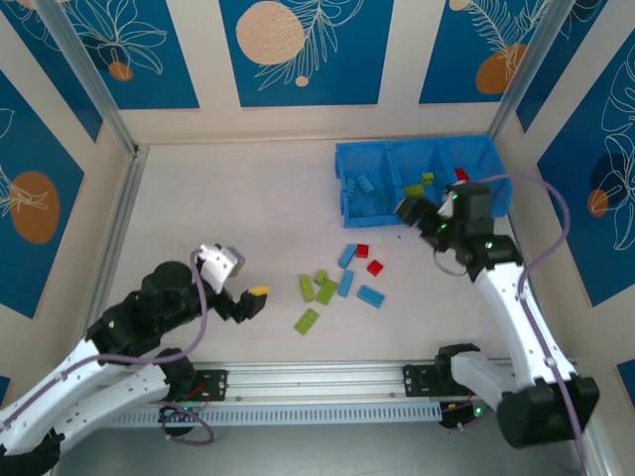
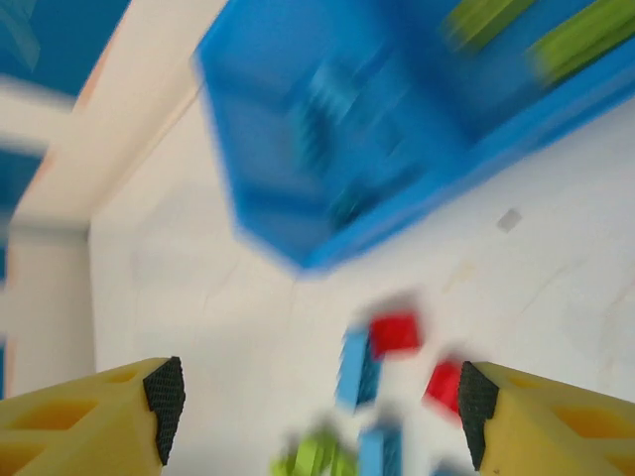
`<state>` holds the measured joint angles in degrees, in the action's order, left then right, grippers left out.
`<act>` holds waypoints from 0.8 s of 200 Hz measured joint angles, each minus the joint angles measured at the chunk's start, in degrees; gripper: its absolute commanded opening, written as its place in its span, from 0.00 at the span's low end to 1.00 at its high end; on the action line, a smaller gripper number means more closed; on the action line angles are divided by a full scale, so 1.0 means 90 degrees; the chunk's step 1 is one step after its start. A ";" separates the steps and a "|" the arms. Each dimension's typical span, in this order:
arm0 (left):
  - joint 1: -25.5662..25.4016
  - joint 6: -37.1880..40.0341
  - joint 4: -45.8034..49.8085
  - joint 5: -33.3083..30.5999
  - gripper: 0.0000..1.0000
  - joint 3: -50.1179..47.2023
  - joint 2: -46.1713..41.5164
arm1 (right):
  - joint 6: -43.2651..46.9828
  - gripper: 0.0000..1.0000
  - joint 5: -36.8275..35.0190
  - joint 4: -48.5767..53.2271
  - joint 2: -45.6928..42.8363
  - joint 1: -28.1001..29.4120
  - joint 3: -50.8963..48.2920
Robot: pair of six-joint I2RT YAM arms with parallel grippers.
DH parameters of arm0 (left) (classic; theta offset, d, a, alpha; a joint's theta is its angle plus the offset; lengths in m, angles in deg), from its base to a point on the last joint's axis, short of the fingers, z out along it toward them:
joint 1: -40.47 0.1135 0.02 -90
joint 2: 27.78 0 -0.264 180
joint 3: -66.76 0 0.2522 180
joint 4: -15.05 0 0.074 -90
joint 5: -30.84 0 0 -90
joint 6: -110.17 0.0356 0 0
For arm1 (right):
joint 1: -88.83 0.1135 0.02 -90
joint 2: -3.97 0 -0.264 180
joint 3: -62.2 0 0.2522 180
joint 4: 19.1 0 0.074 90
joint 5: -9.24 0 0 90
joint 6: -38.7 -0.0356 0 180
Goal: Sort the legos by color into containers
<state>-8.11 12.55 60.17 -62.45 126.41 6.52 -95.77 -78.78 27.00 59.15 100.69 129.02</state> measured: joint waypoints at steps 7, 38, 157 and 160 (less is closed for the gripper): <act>0.0000 -0.0391 -0.0024 0.0039 0.95 0.0175 0.0333 | 0.0010 0.76 0.0010 0.0063 -0.0143 0.0466 -0.0112; 0.0002 -0.2176 -0.0272 0.0197 0.88 0.0194 0.1651 | -0.0100 0.77 -0.0316 0.0510 -0.0284 0.2125 -0.0376; -0.0148 -0.5314 -0.1253 0.0221 0.62 0.0794 0.6127 | -0.0780 0.78 -0.1647 0.1241 -0.0423 0.3563 -0.0886; -0.0148 -0.5309 -0.1285 0.0255 0.61 0.0816 0.6190 | -0.0782 0.78 -0.1664 0.1251 -0.0440 0.3563 -0.0889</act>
<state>-9.44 -35.23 48.61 -60.15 133.76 62.23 -102.80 -93.75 38.25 55.19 132.75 121.02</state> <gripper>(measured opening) 0.634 0.779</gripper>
